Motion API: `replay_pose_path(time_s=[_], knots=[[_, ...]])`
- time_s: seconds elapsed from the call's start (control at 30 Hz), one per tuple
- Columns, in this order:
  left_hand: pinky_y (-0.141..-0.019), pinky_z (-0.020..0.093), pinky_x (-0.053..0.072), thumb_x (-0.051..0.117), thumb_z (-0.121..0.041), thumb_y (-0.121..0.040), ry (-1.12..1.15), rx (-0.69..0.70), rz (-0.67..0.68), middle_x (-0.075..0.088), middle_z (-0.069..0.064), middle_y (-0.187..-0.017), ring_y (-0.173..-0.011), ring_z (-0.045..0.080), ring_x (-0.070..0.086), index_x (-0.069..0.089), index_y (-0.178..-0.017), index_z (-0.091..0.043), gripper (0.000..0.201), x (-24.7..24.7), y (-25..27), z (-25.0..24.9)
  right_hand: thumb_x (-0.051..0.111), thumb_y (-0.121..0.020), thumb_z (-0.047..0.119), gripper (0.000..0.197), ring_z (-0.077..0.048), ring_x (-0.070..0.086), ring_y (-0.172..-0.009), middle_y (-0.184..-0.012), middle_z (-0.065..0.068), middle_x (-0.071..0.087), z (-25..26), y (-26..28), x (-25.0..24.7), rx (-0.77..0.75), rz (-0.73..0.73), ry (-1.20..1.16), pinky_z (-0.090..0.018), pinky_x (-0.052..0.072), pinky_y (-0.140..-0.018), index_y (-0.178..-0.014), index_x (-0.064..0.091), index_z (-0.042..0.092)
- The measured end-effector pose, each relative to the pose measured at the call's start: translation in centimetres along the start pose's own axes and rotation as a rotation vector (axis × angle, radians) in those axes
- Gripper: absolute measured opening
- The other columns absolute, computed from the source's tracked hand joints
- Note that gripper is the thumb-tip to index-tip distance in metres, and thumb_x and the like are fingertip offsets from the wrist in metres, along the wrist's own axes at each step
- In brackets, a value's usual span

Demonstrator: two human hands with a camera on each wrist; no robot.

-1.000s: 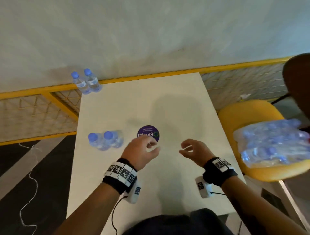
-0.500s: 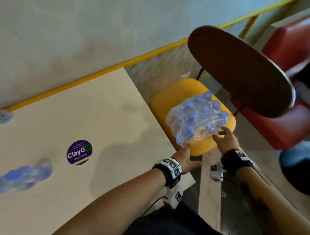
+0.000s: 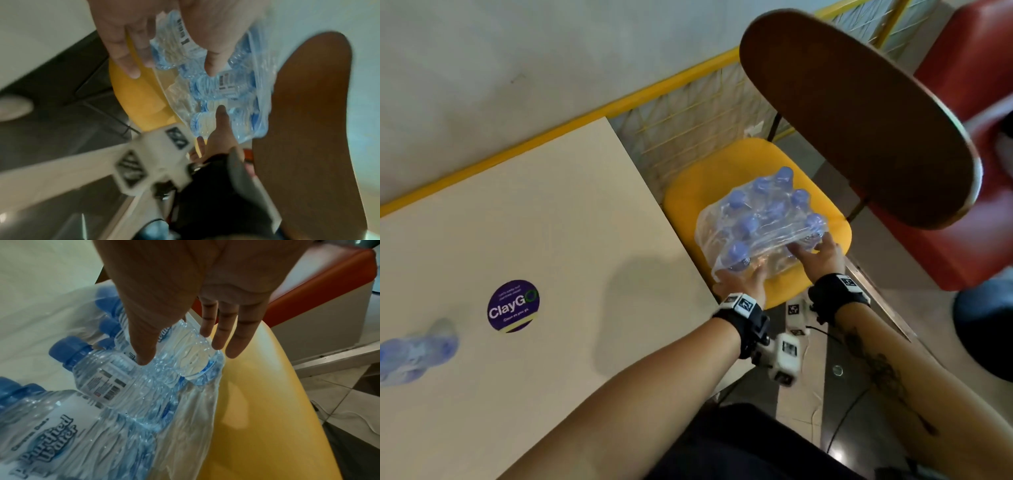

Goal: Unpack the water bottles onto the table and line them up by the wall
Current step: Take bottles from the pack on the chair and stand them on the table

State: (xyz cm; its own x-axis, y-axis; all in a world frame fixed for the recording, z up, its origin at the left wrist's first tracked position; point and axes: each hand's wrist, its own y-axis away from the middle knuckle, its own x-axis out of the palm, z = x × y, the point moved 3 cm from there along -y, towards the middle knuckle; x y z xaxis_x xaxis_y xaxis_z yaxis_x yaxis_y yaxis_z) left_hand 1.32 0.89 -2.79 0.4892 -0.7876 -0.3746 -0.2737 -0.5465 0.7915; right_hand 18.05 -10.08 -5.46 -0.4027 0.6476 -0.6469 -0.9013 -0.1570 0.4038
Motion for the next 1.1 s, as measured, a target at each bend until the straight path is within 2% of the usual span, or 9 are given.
replay_pose_path(time_s=[0.13,0.27,0.43,0.57,0.67,0.73,0.87,0.97,1.1], knots=[[-0.118,0.044,0.033,0.052,-0.082,-0.087,0.022,-0.185,-0.011,0.020,0.023,-0.163,-0.148,0.041,0.034,-0.006,-0.166,-0.021,0.115,-0.6,-0.2,-0.9,0.078,-0.070,0.063,0.097,-0.028,0.056,-0.122,-0.140,-0.011,0.047,0.1,-0.4,0.1,-0.014,0.016,0.017,-0.041,0.050,-0.085,-0.147,0.037,0.022],[-0.093,0.043,0.047,0.071,-0.069,-0.083,0.183,-0.160,-0.134,0.030,0.017,-0.139,-0.124,0.042,0.052,0.021,-0.155,-0.030,0.095,-0.9,-0.8,-1.2,0.078,-0.069,0.063,0.079,-0.030,0.059,-0.106,-0.119,-0.011,0.054,0.1,-0.8,-0.2,-0.106,0.018,0.146,-0.037,0.046,-0.075,-0.128,0.050,0.019],[-0.096,0.046,0.059,0.076,-0.067,-0.079,-0.026,0.118,-0.147,0.030,0.009,-0.129,-0.115,0.041,0.058,0.043,-0.142,-0.026,0.082,-1.5,-2.2,0.0,0.080,-0.068,0.057,0.060,-0.028,0.064,-0.090,-0.103,-0.006,0.066,-0.2,-1.4,-0.2,-0.191,0.075,0.179,-0.037,0.051,-0.073,-0.112,0.058,0.024],[-0.094,0.039,0.060,0.083,-0.062,-0.072,-0.158,0.343,0.041,0.028,0.000,-0.120,-0.115,0.033,0.057,0.058,-0.127,-0.023,0.072,-2.6,-1.3,-0.4,0.085,-0.072,0.042,0.059,-0.029,0.065,-0.097,-0.107,-0.007,0.069,0.1,-0.5,-0.7,-0.214,0.159,0.237,-0.033,0.046,-0.077,-0.120,0.059,0.019],[-0.072,0.020,0.058,0.083,-0.048,-0.072,-0.205,0.539,0.179,0.036,0.005,-0.126,-0.108,0.023,0.058,0.062,-0.122,-0.027,0.058,-4.7,0.2,-0.2,0.086,-0.071,0.035,0.061,-0.025,0.065,-0.103,-0.112,-0.002,0.070,0.2,0.9,-1.2,-0.287,0.216,0.271,-0.031,0.044,-0.083,-0.124,0.060,0.023],[-0.078,0.021,0.057,0.087,-0.041,-0.073,-0.257,0.616,0.189,0.049,0.007,-0.133,-0.106,0.022,0.063,0.065,-0.126,-0.031,0.058,-7.0,0.3,0.8,0.087,-0.071,0.031,0.060,-0.020,0.064,-0.098,-0.108,0.001,0.069,0.4,2.7,-1.5,-0.308,0.274,0.285,-0.031,0.044,-0.084,-0.124,0.060,0.025],[-0.068,0.042,0.059,0.074,-0.052,-0.064,-0.447,0.665,0.165,0.067,0.001,-0.079,-0.071,0.023,0.065,0.062,-0.080,-0.026,0.033,-13.0,-1.4,4.2,0.090,-0.066,0.031,0.061,-0.012,0.062,-0.093,-0.102,0.008,0.069,1.3,7.5,-0.5,-0.392,0.384,0.388,-0.028,0.043,-0.081,-0.120,0.062,0.030],[-0.077,0.041,0.057,0.078,-0.051,-0.060,-0.395,0.618,0.061,0.062,-0.002,-0.089,-0.080,0.024,0.063,0.061,-0.086,-0.027,0.039,-20.0,-2.4,8.6,0.090,-0.058,0.041,0.054,-0.010,0.067,-0.091,-0.095,0.015,0.071,2.4,11.4,2.6,-0.472,0.505,0.406,-0.032,0.050,-0.080,-0.102,0.060,0.048],[-0.080,0.036,0.053,0.081,-0.038,-0.065,-0.242,0.531,-0.121,0.065,-0.002,-0.094,-0.088,0.020,0.063,0.067,-0.094,-0.024,0.036,-30.0,-2.8,17.2,0.092,-0.057,0.037,0.054,-0.006,0.065,-0.083,-0.090,0.012,0.071,6.7,17.1,9.1,-0.618,0.654,0.402,-0.022,0.051,-0.073,-0.104,0.067,0.031]])
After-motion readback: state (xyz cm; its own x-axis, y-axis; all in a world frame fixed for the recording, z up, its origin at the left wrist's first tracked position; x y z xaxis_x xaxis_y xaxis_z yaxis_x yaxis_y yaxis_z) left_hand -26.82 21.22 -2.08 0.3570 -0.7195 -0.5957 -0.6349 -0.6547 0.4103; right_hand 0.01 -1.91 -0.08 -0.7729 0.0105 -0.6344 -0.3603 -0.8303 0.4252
